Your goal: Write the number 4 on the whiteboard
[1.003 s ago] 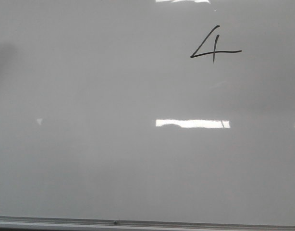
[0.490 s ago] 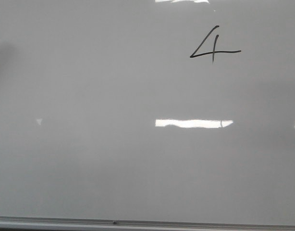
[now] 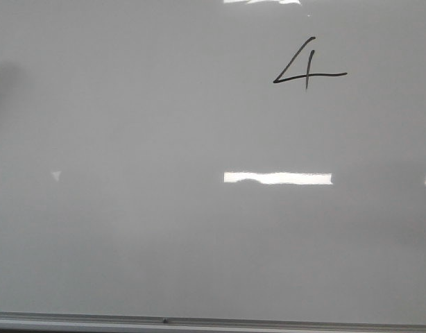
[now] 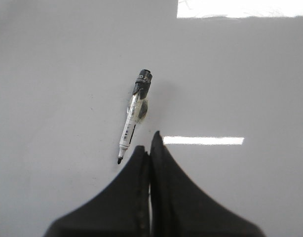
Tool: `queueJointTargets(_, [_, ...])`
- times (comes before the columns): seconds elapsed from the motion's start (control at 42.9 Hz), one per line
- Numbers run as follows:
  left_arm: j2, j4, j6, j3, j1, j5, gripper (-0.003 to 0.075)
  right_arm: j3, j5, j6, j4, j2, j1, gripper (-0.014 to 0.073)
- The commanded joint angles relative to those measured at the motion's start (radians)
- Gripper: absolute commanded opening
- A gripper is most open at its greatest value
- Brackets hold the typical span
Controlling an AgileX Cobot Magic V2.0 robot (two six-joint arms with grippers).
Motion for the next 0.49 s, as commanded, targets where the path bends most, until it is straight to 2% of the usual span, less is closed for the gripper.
queueJointTargets(0.0, [-0.014,-0.009,-0.001,0.005,-0.007,-0.082,-0.002,-0.016,-0.116,-0.013,0.001,-0.019,-0.005,-0.0068])
queueJointTargets(0.28, [-0.014,-0.009,-0.001,0.005,-0.007,-0.082,-0.002,-0.015,-0.161,0.018,0.0,-0.019,-0.005,-0.0068])
queueJointTargets(0.467, [-0.014,-0.009,-0.001,0.005,-0.007,-0.082,-0.002,-0.015,-0.192,0.139,-0.12,-0.019,-0.005,-0.0068])
